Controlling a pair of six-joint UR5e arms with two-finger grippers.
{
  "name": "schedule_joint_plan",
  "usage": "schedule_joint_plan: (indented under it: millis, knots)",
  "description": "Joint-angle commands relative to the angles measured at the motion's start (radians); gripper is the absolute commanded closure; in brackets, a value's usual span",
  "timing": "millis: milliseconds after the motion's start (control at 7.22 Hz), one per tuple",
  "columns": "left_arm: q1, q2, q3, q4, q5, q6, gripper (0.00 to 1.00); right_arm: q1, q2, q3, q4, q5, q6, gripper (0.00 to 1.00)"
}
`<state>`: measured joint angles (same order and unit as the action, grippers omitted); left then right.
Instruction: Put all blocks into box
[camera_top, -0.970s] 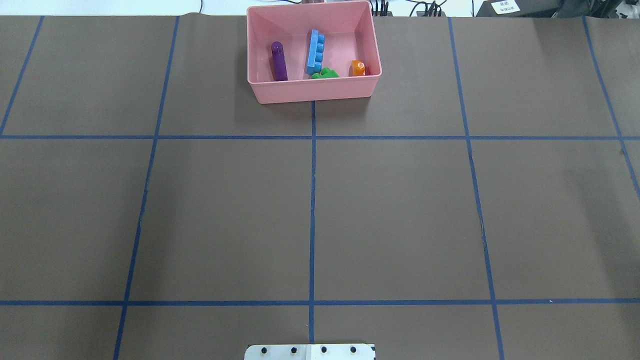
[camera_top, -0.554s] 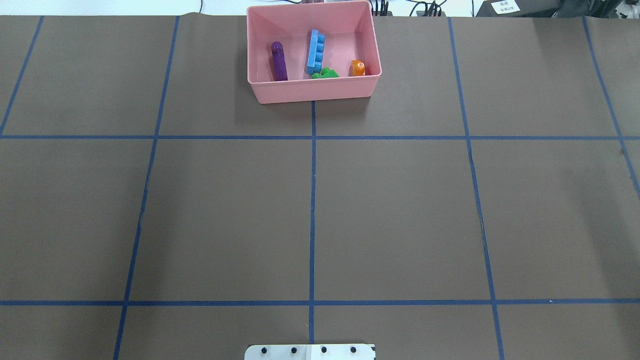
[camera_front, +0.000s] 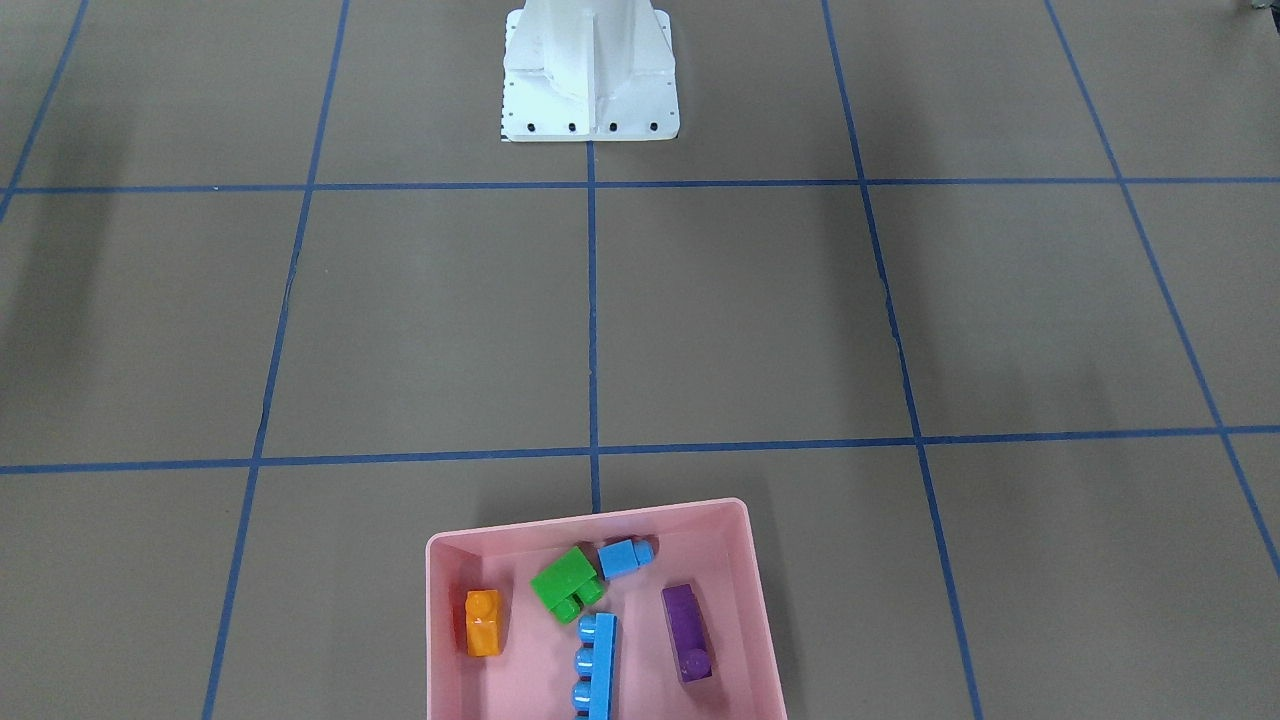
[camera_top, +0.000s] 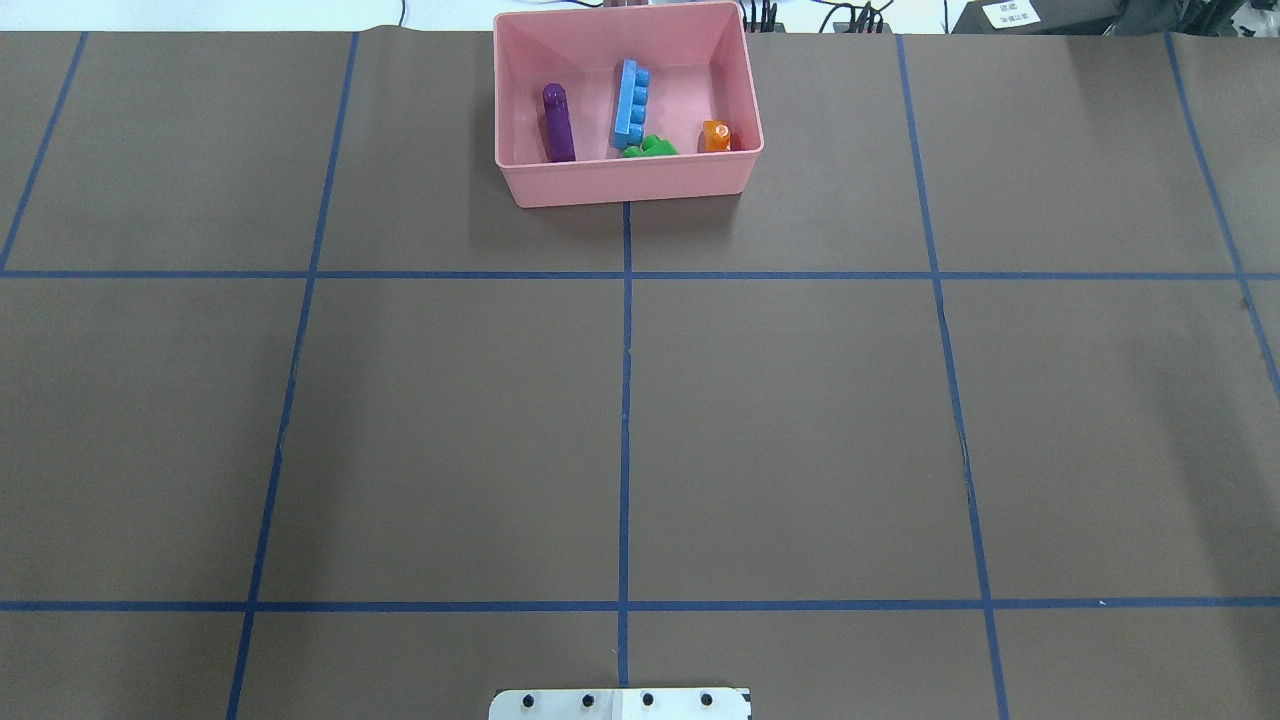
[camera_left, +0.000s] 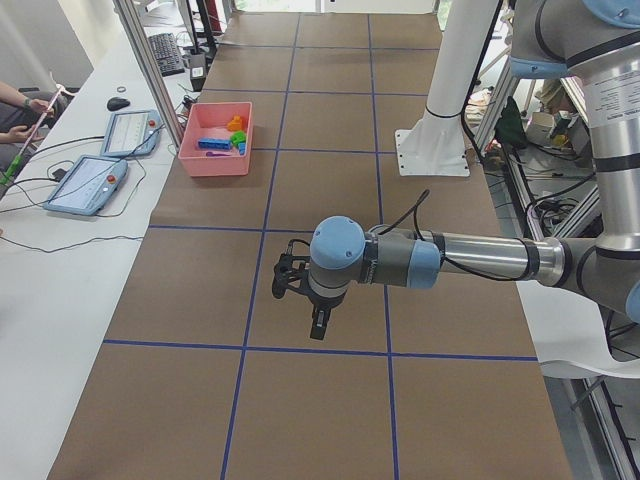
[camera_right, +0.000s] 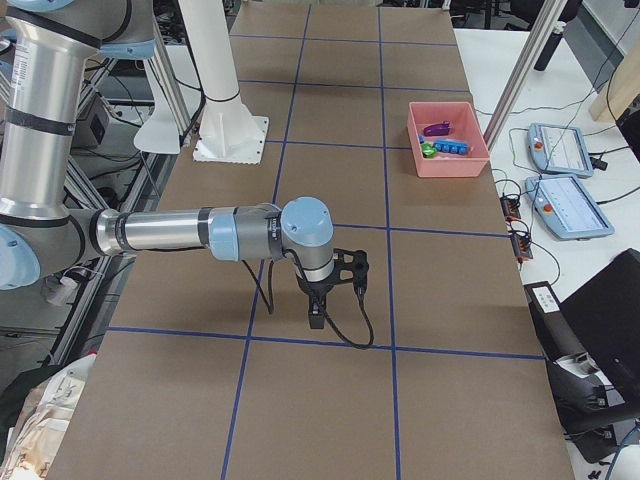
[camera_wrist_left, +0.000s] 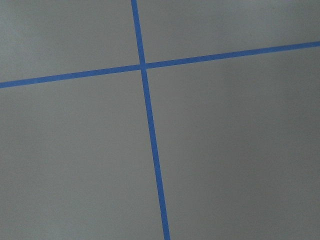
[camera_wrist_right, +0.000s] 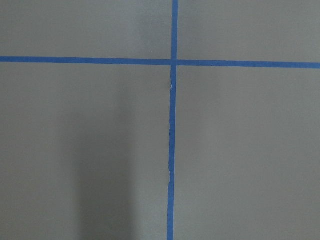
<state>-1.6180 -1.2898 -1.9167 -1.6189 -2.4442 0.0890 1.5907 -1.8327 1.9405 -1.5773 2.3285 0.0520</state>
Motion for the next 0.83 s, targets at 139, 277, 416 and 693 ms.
schedule_joint_plan:
  millis: [139, 277, 416, 693]
  knots:
    - [0.000, 0.001, -0.001, 0.001, 0.001, 0.000, 0.00, -0.035, 0.004, 0.000, 0.003, -0.014, 0.054, 0.00]
    - [0.000, 0.001, -0.001, 0.001, 0.005, 0.000, 0.00, -0.058, 0.013, 0.002, 0.005, -0.012, 0.109, 0.00]
    - [-0.003, 0.003, -0.004, 0.001, 0.002, -0.002, 0.00, -0.081, 0.013, 0.006, 0.005, -0.009, 0.130, 0.00]
    - [-0.005, 0.001, -0.012, 0.001, 0.008, -0.002, 0.00, -0.089, 0.015, 0.006, 0.031, -0.008, 0.135, 0.00]
